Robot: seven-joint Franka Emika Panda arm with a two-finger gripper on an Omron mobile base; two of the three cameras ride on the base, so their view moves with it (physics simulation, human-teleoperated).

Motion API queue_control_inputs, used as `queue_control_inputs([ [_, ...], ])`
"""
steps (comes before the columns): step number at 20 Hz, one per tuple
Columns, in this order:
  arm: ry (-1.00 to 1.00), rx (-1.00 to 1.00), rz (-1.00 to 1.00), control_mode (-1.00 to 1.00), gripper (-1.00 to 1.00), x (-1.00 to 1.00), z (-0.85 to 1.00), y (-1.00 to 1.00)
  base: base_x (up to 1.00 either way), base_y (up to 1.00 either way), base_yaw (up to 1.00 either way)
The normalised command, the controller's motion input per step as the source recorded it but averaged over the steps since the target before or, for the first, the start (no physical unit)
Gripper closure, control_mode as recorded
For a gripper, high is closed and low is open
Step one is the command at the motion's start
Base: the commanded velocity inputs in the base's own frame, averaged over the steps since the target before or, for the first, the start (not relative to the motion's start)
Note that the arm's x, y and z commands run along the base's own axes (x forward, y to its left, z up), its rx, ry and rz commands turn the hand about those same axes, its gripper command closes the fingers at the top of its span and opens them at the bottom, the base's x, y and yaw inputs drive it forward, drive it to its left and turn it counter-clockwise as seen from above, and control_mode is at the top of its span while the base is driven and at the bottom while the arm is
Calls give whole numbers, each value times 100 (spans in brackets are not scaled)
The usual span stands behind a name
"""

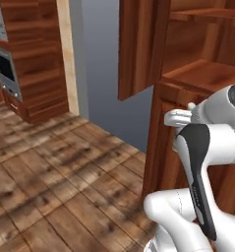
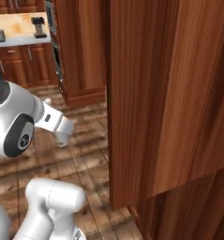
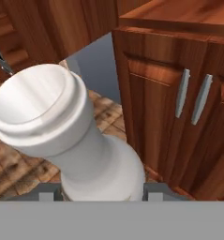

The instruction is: Sort all alcoholic drinks to one cabinet, and non-alcoholic drinks to the other.

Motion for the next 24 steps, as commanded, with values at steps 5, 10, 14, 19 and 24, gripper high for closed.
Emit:
queue_control_inputs([
  [5, 0, 0, 0, 100, 100, 0, 0, 0, 86, -20, -35],
  [10, 0, 0, 0, 100, 100, 0, 0, 0, 18, -37, -32],
  [14, 0, 0, 0, 100, 100, 0, 0, 0, 13, -3, -44],
  [19, 0, 0, 0, 100, 100, 0, 0, 0, 8, 0, -39],
  [24, 0, 0, 0, 100, 100, 0, 0, 0, 26, 6, -31],
])
